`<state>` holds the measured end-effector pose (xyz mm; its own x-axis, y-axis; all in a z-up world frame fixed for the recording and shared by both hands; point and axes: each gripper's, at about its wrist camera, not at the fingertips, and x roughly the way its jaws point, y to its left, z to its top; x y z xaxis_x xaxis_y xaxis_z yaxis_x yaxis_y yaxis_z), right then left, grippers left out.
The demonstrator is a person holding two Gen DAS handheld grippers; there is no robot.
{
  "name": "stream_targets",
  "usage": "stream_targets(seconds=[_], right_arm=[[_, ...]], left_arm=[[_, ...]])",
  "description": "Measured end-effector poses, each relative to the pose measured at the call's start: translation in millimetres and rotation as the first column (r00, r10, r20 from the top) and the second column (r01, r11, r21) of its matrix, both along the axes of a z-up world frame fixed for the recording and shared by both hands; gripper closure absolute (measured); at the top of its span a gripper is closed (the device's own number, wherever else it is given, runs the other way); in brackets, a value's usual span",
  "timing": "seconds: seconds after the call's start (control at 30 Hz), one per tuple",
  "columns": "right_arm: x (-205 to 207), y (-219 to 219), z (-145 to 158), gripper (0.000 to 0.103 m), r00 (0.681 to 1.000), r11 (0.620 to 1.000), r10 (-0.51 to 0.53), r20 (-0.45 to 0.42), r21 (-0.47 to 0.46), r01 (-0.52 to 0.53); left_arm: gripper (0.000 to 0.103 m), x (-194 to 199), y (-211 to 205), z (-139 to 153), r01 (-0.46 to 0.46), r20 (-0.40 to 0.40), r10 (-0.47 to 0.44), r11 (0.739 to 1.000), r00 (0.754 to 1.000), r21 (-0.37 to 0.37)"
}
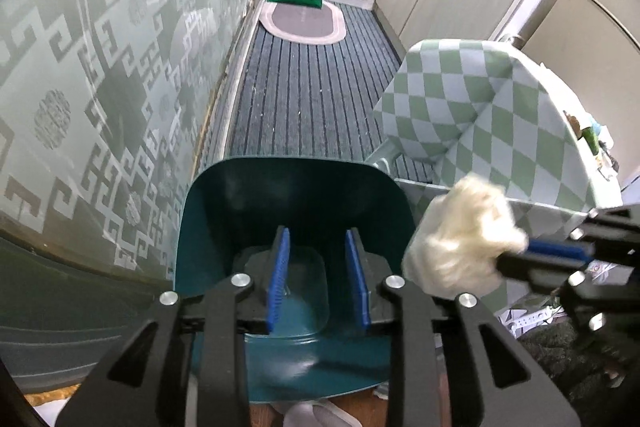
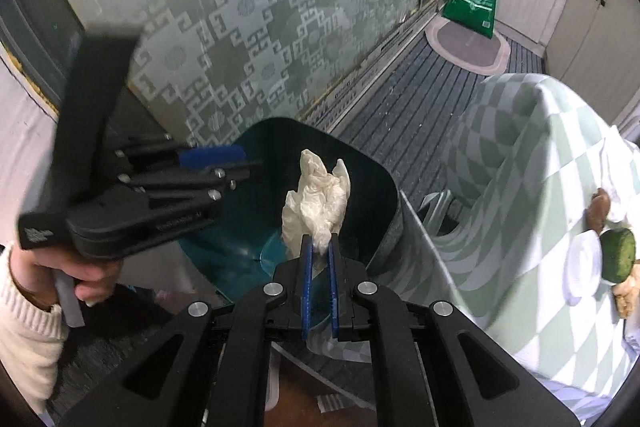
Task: Collect trash
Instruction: 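Carry the white tissue and clear cup to the teal bin and release, then return both tools to the table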
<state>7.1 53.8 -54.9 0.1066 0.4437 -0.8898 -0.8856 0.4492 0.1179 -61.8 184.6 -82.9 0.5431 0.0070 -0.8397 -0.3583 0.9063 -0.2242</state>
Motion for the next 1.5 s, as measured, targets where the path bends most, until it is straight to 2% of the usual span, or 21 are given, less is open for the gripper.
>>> stream_targets(seconds=[0.27, 0.37, 0.5, 0.57, 0.63, 0.8, 0.97, 1.07, 1.3, 1.4, 1.5], right_arm=[[-4.9, 1.8, -21.5, 0.096, 0.998, 1.000, -0.002, -0.057, -0.015, 0.001], [-5.7, 3.3, -30.7, 0.095, 0.996, 1.000, -0.006, -0.090, -0.015, 0.004], [-7.6, 3.0, -32.8, 0.094, 0.995, 1.000, -0.007, -0.098, 0.005, 0.007], [-8.9, 1.3, -31.0, 0.090, 0.995, 1.000, -0.005, -0.097, 0.014, 0.006], [-9.0, -1.2, -28.8, 0.076, 0.995, 1.000, -0.007, -0.102, 0.025, 0.010], [-7.7, -6.7, -18.5, 0.071, 0.994, 0.997, -0.003, -0.108, 0.072, 0.011], [-8.2, -18.6, 4.1, 0.065, 0.999, 0.990, 0.006, -0.049, 0.142, 0.001], [-5.6, -32.4, 23.9, 0.061, 1.000, 0.979, -0.004, -0.004, 0.204, 0.005], [12.0, -71.0, 55.8, 0.056, 0.994, 0.959, -0.075, 0.075, 0.279, 0.051], [21.7, -89.2, 66.8, 0.053, 0.988, 0.951, -0.116, 0.103, 0.297, 0.081], [33.8, -112.0, 80.1, 0.050, 0.976, 0.939, -0.172, 0.130, 0.320, 0.123]], left_arm=[[0.066, -5.1, 8.0, 22.3, -0.066, 0.105, 0.063, 0.998, 0.992, 0.019], [0.064, -8.2, 7.9, 35.9, -0.081, 0.176, 0.075, 0.996, 0.982, 0.026], [0.053, -15.6, 6.0, 55.9, -0.113, 0.276, 0.096, 0.993, 0.956, 0.043], [0.052, -18.2, 4.9, 63.0, -0.123, 0.309, 0.104, 0.992, 0.945, 0.040], [0.051, -20.2, 3.7, 71.7, -0.127, 0.351, 0.107, 0.991, 0.930, 0.034], [0.044, -21.0, -6.6, 87.0, -0.124, 0.416, 0.093, 0.991, 0.904, 0.048], [0.043, -21.6, -21.7, 98.6, -0.101, 0.472, 0.053, 0.992, 0.880, 0.078], [0.040, -21.6, -30.6, 108.4, -0.082, 0.526, 0.034, 0.994, 0.850, 0.067], [0.034, -20.4, -54.7, 130.1, -0.033, 0.641, -0.017, 0.997, 0.768, 0.066], [0.030, -17.6, -65.9, 133.8, 0.001, 0.659, -0.050, 0.997, 0.751, 0.075], [0.028, -9.4, -76.7, 134.1, 0.033, 0.654, -0.082, 0.996, 0.752, 0.087]])
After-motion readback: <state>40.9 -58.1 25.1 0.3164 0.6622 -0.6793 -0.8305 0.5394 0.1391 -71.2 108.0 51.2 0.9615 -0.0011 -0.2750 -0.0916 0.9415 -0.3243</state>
